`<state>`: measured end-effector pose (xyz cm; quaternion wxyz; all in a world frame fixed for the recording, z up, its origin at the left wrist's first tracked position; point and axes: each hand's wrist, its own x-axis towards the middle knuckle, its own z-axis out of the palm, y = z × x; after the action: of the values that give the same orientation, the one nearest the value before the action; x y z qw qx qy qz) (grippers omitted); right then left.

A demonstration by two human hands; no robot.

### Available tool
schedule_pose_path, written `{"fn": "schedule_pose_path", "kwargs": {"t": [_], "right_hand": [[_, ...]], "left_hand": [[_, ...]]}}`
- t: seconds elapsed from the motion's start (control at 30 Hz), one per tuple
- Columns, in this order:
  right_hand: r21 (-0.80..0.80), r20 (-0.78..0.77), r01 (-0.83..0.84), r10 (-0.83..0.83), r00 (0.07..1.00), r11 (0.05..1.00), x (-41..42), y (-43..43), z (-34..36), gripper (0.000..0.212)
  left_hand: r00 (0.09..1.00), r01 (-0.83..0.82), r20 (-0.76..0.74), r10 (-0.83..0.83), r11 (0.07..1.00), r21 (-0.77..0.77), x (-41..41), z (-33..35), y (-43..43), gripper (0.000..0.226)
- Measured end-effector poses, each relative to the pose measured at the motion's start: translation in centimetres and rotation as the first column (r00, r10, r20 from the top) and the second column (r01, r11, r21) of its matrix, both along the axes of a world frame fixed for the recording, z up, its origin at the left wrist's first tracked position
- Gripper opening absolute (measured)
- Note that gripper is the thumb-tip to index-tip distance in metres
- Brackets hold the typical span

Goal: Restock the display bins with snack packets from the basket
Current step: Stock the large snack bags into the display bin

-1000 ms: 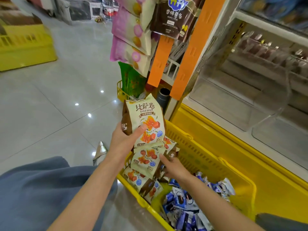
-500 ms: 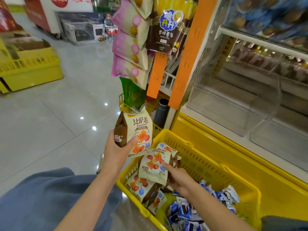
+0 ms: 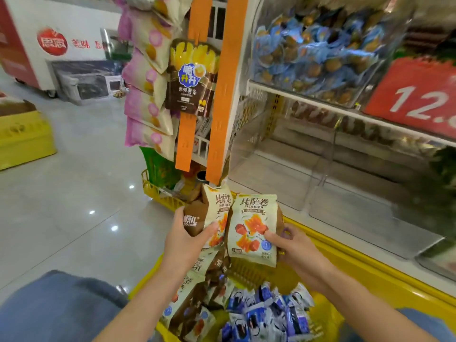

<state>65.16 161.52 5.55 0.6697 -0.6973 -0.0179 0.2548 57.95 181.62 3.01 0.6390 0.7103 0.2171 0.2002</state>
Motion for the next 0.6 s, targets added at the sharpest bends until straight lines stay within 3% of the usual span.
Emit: {"fn": "schedule_pose_path", "kwargs": {"t": [0.13,0.3,0.5,0.6], "right_hand": [[-0.065,0.033,-0.031,0.033,0.999,0.997,0.5,-2.7,2.3,0.054],[-0.112,0.052,0.136,-0.131,0.990,0.984,2.6,-6.4,5.8,0.062],[0.042,0.193,0.327,-0.329,0.925,0.944,6.4,-11.4,10.5,0.048],[0.047,0.178,0.450,-0.451,0.875,0.892,9.3,-13.3,11.8,0.029]], "left_hand": [[0.994,0.097,0.047,-0.098,0.995,0.027,1.1,2.4,-2.2,0.047],[0.983,0.143,0.102,-0.154,0.984,0.104,4.2,5.8,-4.8,0.054],[0.953,0.237,0.170,-0.251,0.967,0.097,9.3,7.7,-7.6,0.048],[0.948,0.252,0.187,-0.257,0.966,0.050,11.6,8.2,-8.5,0.043]]}}
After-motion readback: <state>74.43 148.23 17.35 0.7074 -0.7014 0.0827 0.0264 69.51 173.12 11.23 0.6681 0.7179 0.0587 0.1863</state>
